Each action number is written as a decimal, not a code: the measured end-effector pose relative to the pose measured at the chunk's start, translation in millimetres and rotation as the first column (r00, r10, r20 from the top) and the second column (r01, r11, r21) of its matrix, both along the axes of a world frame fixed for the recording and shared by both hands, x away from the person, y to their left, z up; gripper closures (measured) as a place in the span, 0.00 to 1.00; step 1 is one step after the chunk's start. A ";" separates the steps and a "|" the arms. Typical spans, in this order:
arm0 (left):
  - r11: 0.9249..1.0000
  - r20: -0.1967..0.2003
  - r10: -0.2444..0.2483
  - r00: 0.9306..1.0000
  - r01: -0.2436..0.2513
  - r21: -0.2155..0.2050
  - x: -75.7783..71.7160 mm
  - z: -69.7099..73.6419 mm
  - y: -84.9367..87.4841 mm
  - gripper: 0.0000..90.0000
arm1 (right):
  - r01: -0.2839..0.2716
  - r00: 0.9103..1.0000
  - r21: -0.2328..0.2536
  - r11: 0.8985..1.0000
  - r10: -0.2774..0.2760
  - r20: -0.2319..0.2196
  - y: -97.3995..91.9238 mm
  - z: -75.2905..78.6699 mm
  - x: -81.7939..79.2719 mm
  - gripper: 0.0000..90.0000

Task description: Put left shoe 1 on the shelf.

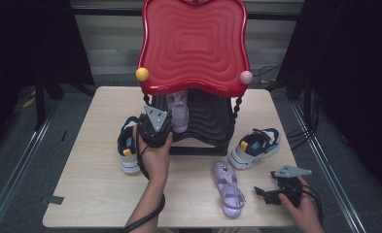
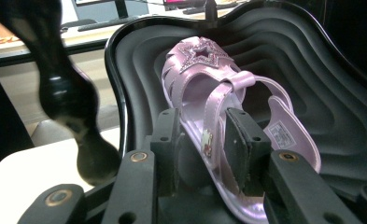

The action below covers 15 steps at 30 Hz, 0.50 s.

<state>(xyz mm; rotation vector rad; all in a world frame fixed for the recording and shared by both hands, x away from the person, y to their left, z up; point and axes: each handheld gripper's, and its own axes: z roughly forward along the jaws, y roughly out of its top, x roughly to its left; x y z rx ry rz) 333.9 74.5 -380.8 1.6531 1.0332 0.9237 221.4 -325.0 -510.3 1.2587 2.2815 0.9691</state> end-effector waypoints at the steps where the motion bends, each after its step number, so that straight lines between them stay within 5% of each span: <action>1: 1.000 -0.002 -0.004 1.000 0.004 0.002 -1.4 0.2 1.1 0.73 | 0.000 1.000 0.000 1.000 0.000 0.000 0.0 0.0 0.0 0.09; 10: 0.998 -0.055 -0.057 0.997 0.058 0.008 -11.9 -3.3 10.7 0.71 | 0.000 1.000 0.000 1.000 0.000 0.000 0.0 0.0 0.0 0.09; 15: 0.994 -0.103 -0.112 0.988 0.113 0.000 -17.2 -7.1 14.5 0.69 | 0.000 1.000 0.000 1.000 0.000 0.000 0.0 0.0 0.0 0.09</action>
